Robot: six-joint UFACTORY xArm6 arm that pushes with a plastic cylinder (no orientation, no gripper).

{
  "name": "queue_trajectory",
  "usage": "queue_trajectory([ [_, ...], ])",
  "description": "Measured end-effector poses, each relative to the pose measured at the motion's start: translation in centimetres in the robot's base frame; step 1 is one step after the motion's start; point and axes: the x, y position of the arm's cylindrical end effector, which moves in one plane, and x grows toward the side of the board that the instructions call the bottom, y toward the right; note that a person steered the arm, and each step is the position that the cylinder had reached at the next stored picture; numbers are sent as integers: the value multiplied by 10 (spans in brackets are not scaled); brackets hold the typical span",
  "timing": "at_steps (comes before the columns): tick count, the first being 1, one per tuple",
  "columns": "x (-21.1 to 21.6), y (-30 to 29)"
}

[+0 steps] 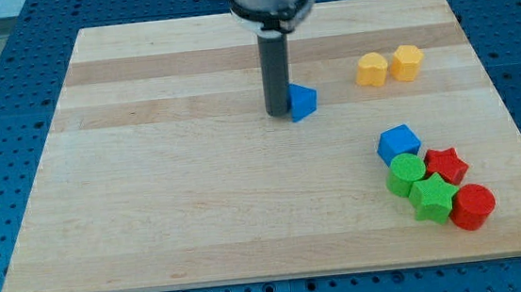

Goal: Push the blue triangle diagonally to the yellow heart

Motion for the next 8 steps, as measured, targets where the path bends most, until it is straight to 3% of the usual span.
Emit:
queue_trajectory([
  [1,14,2],
  [5,-70,12],
  [6,-54,47],
  [8,20,25],
])
